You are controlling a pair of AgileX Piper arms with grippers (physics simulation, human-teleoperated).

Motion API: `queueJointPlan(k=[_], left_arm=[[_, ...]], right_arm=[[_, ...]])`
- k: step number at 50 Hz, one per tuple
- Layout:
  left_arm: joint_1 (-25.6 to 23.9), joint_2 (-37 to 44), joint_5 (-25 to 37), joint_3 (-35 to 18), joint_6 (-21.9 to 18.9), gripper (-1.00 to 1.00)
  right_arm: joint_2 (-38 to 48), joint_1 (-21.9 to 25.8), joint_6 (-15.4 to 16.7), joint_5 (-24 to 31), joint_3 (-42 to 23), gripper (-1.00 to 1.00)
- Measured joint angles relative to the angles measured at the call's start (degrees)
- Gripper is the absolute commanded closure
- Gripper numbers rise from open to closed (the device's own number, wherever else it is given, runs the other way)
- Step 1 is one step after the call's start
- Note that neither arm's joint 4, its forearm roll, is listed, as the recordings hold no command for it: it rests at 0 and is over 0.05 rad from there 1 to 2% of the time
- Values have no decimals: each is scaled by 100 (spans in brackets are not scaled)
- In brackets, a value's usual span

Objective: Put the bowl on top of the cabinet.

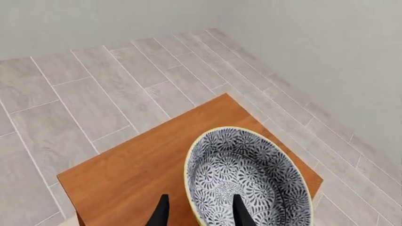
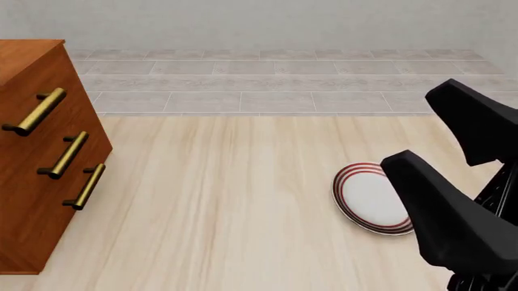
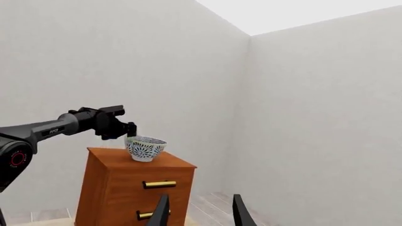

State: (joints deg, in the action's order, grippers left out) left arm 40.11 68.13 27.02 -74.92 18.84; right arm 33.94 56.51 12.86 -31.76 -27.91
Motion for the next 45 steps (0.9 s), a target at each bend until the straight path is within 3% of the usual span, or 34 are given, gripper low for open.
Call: queueJointPlan(k=[45], left_arm=[[-230, 106, 450, -1054, -21, -100]], right_arm=[[-36, -29, 5, 13, -12, -100]])
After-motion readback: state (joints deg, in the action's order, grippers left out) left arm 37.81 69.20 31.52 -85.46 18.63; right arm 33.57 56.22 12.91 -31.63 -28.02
